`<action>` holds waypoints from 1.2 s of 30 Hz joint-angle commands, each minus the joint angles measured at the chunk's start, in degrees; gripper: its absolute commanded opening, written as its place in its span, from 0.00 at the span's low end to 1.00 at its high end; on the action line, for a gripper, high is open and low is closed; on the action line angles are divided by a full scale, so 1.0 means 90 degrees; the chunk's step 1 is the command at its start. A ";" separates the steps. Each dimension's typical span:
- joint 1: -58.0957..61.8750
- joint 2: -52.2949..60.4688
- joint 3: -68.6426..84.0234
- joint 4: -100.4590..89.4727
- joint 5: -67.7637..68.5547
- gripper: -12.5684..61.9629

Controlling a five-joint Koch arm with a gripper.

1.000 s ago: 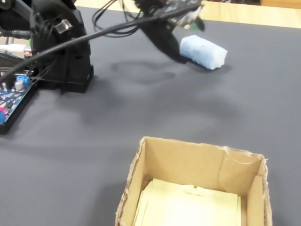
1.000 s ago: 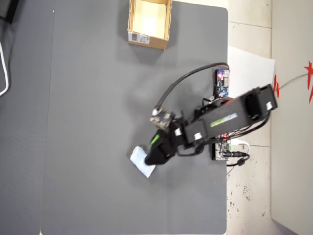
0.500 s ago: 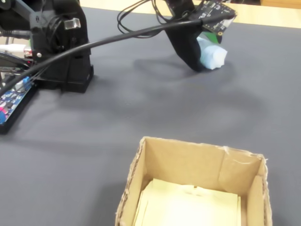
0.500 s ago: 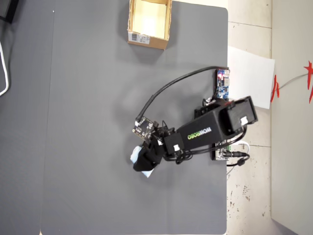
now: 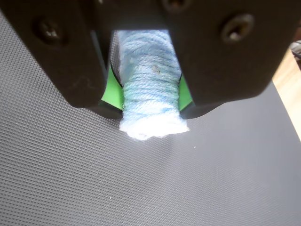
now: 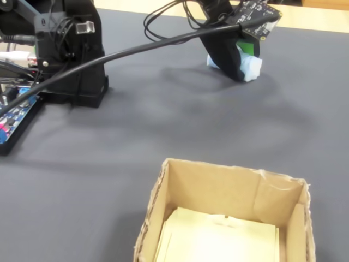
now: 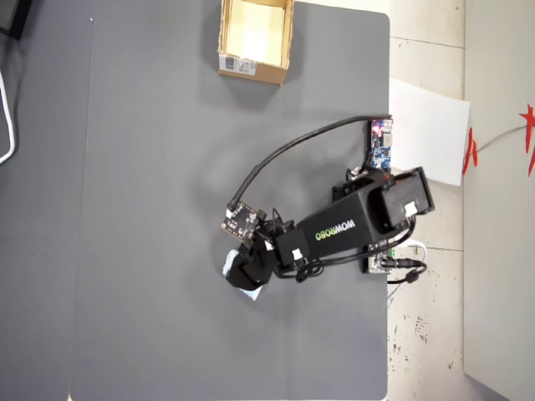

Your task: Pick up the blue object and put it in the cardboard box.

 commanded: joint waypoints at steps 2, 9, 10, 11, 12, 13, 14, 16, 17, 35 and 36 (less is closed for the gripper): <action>0.0098 0.0322 0.0029 -0.0029 0.0391 0.23; 0.0332 0.1377 0.0156 -0.0508 -0.1084 0.23; 0.0400 0.1582 0.0205 -0.0605 -0.1533 0.23; 0.0479 0.1738 0.0264 -0.0674 -0.1797 0.23; 0.0537 0.1895 0.0352 -0.0771 -0.2041 0.23; 0.0605 0.2061 0.0449 -0.0869 -0.2295 0.23; 0.0674 0.2236 0.0576 -0.0977 -0.2529 0.23; 0.0830 0.2539 0.0771 -0.1094 -0.2930 0.23; 0.0908 0.2666 0.0850 -0.1123 -0.3145 0.23; 0.5547 0.3174 0.0000 -0.1895 -0.5420 0.24; 0.5664 0.3086 -0.0088 -0.1895 -0.5459 0.24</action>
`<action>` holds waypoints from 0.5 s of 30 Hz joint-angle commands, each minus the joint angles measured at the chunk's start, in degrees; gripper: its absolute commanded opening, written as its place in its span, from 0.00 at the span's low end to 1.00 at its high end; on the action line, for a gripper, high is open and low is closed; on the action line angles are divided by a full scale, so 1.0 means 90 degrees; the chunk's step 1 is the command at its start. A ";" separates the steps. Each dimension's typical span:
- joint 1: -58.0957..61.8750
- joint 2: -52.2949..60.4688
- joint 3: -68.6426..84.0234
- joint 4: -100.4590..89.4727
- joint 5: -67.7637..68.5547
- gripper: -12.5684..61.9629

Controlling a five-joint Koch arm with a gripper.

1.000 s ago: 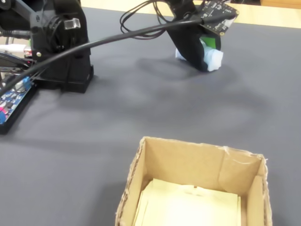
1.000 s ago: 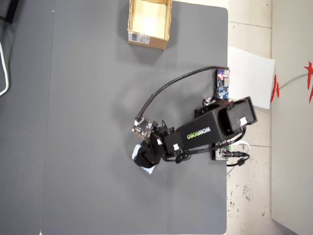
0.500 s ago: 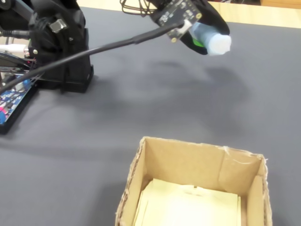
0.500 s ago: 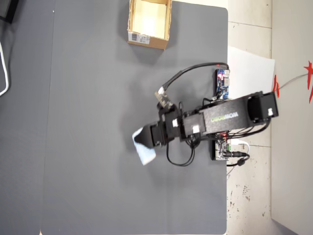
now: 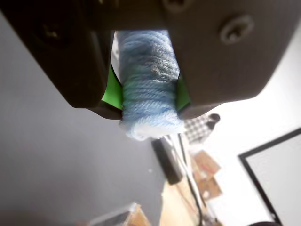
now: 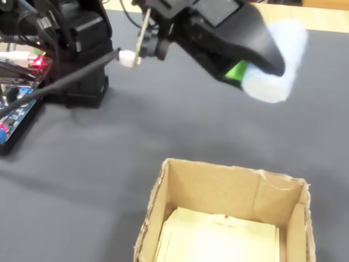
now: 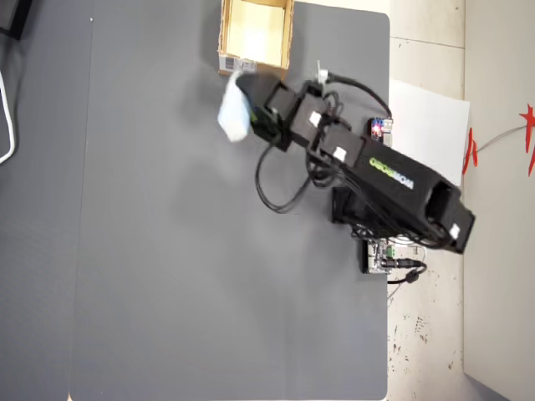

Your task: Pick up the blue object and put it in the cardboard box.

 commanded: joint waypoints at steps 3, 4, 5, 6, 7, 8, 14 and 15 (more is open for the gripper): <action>0.0723 -0.0557 -0.1162 -0.0459 -0.0322 0.24; 0.0879 -0.0684 -0.1299 -0.0420 -0.0352 0.24; 0.1025 -0.0791 -0.1445 -0.0400 -0.0420 0.24; 0.1113 -0.0898 -0.1543 -0.0381 -0.0449 0.24; 0.1221 -0.0977 -0.1641 -0.0381 -0.0469 0.24; 0.1309 -0.1094 -0.1729 -0.0381 -0.0479 0.24; 0.2354 -0.1924 -0.2266 -0.0215 -0.0479 0.24; 0.2461 -0.1992 -0.2266 -0.0205 -0.0479 0.24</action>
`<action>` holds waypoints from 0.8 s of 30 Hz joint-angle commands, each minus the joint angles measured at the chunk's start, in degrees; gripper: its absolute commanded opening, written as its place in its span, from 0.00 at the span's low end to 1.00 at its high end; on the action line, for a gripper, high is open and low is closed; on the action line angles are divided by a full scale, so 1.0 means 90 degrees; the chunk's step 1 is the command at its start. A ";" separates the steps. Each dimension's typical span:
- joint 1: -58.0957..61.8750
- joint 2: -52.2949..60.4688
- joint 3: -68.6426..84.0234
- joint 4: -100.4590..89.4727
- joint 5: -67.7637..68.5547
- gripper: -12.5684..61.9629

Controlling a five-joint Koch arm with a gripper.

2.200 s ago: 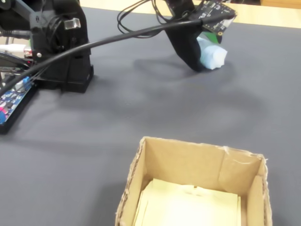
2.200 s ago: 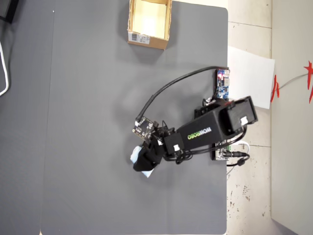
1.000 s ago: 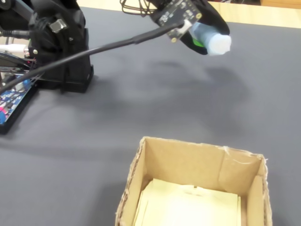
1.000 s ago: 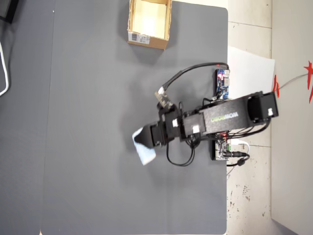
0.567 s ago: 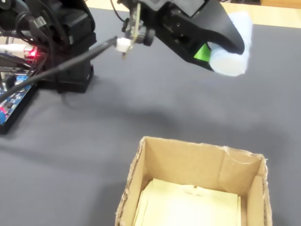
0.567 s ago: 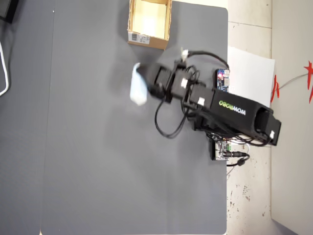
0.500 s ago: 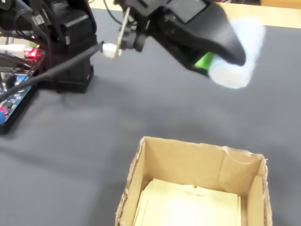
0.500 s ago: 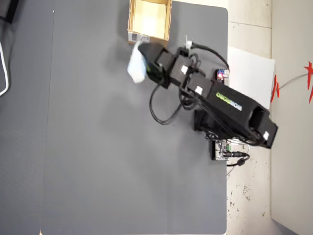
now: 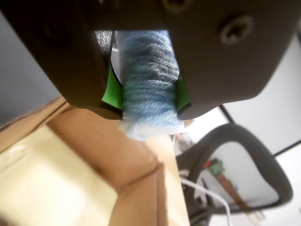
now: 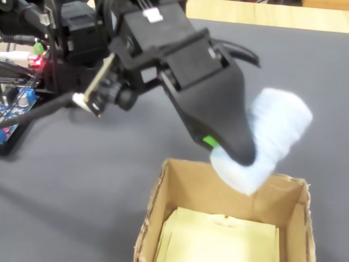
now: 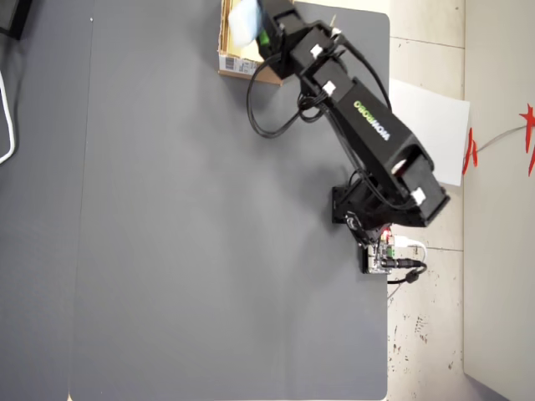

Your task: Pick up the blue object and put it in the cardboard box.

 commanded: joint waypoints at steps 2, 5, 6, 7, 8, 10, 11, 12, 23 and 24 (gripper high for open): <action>0.0264 0.0010 -0.0547 -0.0059 -0.0020 0.24; 0.0361 0.0000 -0.0381 -0.0029 0.0000 0.24; 0.0361 0.0039 -0.0264 -0.0029 0.0029 0.25; 0.0361 0.0078 -0.0205 -0.0029 0.0029 0.25; 0.0352 0.0088 -0.0146 0.0000 0.0117 0.31; 0.0293 0.0117 -0.0068 0.0166 0.0400 0.41; 0.0273 0.0137 -0.0039 0.0254 0.0459 0.45; 0.0264 0.0166 0.0000 0.0313 0.0469 0.47; 0.0186 0.0449 0.0166 0.0195 0.0557 0.59; 0.0156 0.0527 0.0166 0.0156 0.0605 0.59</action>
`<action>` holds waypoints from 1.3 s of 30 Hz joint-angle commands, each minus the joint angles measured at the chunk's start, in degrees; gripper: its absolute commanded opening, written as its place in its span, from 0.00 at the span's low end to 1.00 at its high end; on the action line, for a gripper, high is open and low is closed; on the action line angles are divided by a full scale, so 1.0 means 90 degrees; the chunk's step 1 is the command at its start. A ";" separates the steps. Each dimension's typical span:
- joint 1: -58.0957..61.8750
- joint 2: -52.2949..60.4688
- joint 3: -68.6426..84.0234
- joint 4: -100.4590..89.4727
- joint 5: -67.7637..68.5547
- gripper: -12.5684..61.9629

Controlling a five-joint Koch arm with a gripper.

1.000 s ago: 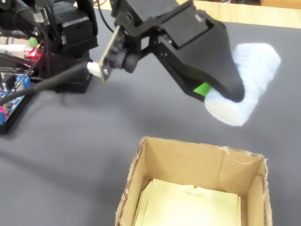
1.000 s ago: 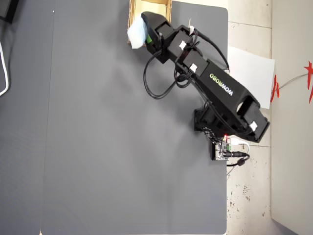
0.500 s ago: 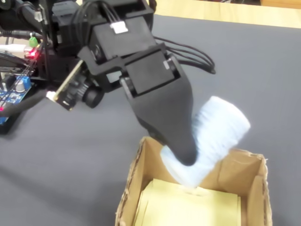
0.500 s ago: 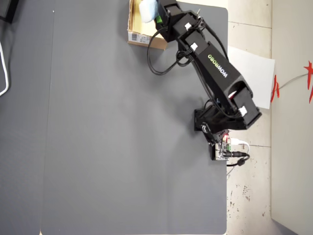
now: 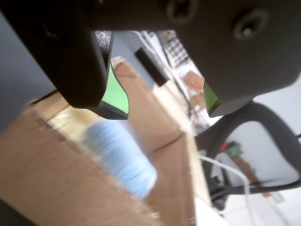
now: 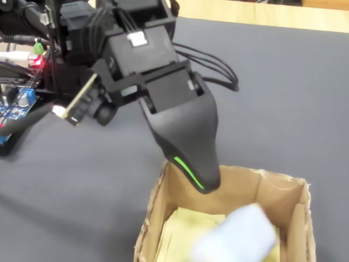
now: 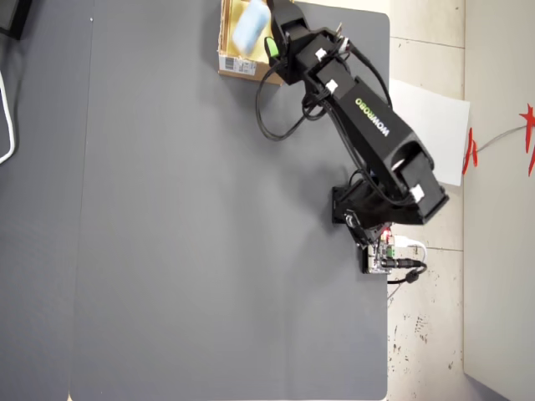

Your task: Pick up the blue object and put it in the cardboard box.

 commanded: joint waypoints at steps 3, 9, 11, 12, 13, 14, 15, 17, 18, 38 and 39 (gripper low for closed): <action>-0.0244 0.0586 -0.0215 -0.0332 0.0498 0.59; -0.1035 0.1162 0.0254 -0.0479 0.1475 0.59; -0.1436 0.1455 0.0566 -0.0801 0.1855 0.59; -0.1709 0.1660 0.0801 -0.1016 0.2041 0.59; -0.2021 0.1855 0.1025 -0.1143 0.2197 0.61; -0.2227 0.1982 0.1143 -0.1172 0.2266 0.62; -0.2412 0.2119 0.1250 -0.1172 0.2334 0.62; -0.2900 0.2363 0.1533 -0.1162 0.2373 0.62; -0.3076 0.2490 0.1670 -0.1162 0.2373 0.62; -0.5049 0.4395 0.5127 -0.1270 0.3018 0.63; -0.5088 0.4395 0.5244 -0.1270 0.2969 0.63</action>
